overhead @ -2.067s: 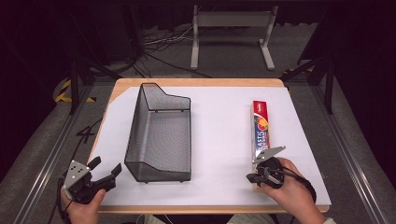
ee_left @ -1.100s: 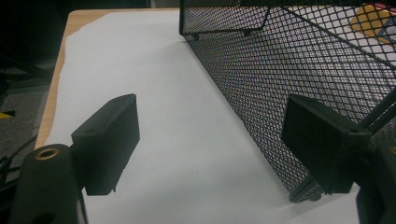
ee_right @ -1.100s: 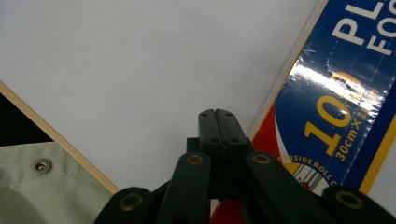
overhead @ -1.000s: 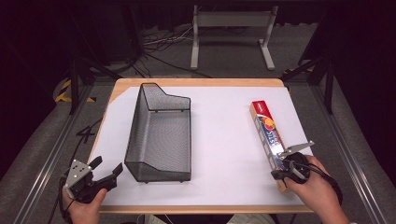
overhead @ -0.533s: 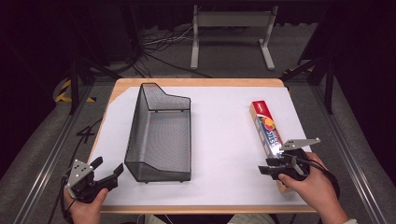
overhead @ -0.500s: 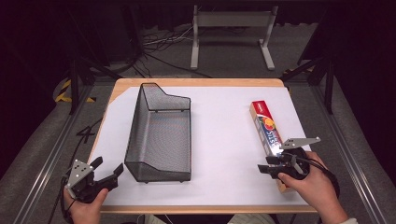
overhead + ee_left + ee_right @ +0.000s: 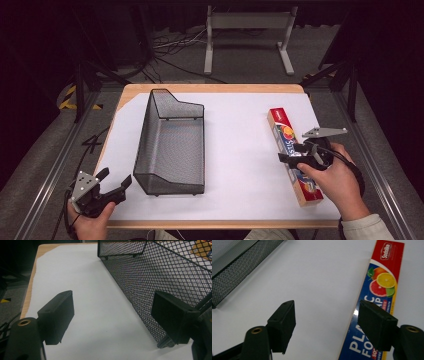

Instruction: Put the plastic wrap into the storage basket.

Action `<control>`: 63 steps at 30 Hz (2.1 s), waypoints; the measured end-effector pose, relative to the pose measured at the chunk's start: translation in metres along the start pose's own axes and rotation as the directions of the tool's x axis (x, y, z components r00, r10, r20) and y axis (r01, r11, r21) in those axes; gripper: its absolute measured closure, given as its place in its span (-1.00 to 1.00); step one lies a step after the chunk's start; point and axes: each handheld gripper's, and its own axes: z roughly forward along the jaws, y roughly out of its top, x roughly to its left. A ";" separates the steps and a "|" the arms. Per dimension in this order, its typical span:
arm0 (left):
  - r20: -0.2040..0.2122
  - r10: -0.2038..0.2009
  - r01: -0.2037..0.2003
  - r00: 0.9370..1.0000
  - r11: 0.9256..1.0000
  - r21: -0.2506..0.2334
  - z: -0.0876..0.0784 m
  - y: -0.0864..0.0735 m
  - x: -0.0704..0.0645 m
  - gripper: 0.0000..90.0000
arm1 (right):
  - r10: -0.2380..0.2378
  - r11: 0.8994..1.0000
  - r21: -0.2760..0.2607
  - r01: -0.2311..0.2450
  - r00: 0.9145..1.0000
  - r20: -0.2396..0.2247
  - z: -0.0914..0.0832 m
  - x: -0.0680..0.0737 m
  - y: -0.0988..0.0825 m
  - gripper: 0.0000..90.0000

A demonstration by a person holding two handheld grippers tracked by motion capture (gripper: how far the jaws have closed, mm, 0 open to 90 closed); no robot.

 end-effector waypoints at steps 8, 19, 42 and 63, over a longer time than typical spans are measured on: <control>0.003 0.004 -0.004 1.000 1.000 0.006 0.000 0.000 0.000 -0.57 | 0.074 0.994 0.068 -0.080 0.994 0.086 0.010 -0.019 0.015 -0.44; 0.007 -0.003 0.003 1.000 1.000 0.009 0.002 -0.001 0.001 -0.57 | 0.165 0.965 0.177 -0.194 0.972 0.165 0.043 -0.045 0.023 -0.59; 0.011 0.009 -0.009 1.000 1.000 0.023 0.004 -0.001 0.000 -0.58 | 0.180 0.898 0.362 -0.251 0.959 0.220 0.085 -0.053 -0.003 -0.61; 0.010 0.009 -0.009 1.000 1.000 0.021 0.004 0.000 0.001 -0.58 | 0.190 0.866 0.394 -0.307 0.932 0.310 0.086 -0.042 -0.001 -0.12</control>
